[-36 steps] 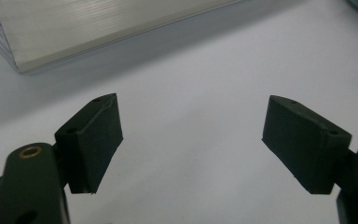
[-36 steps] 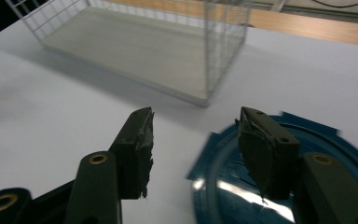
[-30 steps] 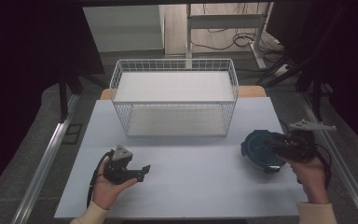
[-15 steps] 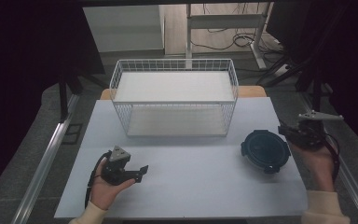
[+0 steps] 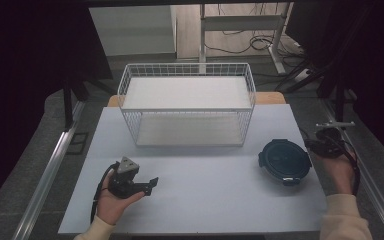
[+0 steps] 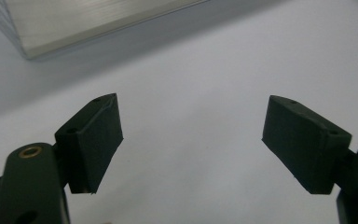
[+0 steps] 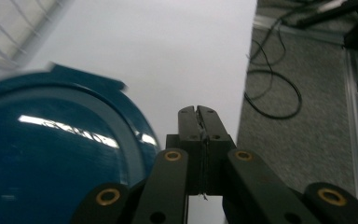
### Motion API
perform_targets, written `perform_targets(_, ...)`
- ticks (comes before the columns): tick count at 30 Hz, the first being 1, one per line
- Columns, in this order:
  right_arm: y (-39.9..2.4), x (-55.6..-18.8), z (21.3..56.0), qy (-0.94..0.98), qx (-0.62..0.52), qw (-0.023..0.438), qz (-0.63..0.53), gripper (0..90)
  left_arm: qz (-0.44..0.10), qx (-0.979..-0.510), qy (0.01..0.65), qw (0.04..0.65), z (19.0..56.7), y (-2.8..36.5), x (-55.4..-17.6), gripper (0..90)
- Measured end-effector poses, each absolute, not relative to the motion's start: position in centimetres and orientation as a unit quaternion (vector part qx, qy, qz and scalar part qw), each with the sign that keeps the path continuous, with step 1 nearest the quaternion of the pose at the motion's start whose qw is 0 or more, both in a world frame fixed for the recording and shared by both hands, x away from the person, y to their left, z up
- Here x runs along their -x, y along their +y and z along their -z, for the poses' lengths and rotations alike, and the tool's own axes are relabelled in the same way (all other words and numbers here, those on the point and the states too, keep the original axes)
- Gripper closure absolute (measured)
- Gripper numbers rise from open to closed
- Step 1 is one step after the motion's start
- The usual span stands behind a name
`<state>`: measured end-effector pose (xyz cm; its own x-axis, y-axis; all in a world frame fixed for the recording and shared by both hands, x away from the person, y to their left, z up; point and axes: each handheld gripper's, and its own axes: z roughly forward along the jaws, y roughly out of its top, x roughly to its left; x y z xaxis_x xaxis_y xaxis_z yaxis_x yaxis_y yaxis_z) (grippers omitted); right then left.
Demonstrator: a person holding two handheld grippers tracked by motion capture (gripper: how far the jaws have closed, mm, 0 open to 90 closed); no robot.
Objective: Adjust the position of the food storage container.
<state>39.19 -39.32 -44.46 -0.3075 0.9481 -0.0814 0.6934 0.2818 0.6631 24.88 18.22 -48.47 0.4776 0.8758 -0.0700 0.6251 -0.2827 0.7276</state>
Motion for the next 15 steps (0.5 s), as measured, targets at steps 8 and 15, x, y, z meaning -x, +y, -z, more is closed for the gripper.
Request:
perform_targets(8, -40.1, -39.1, 45.5, 0.769, -0.544, 0.227, -0.247, 89.4, -0.165, -0.779, 0.481, 0.367, 48.4, 18.4, -24.8, 19.5)
perform_targets(15, -39.9, -39.2, 45.8, 0.781, -0.537, 0.207, -0.244, 89.7, -0.165, -0.781, 0.481, 0.364, 48.5, 18.2, -24.8, 19.5)
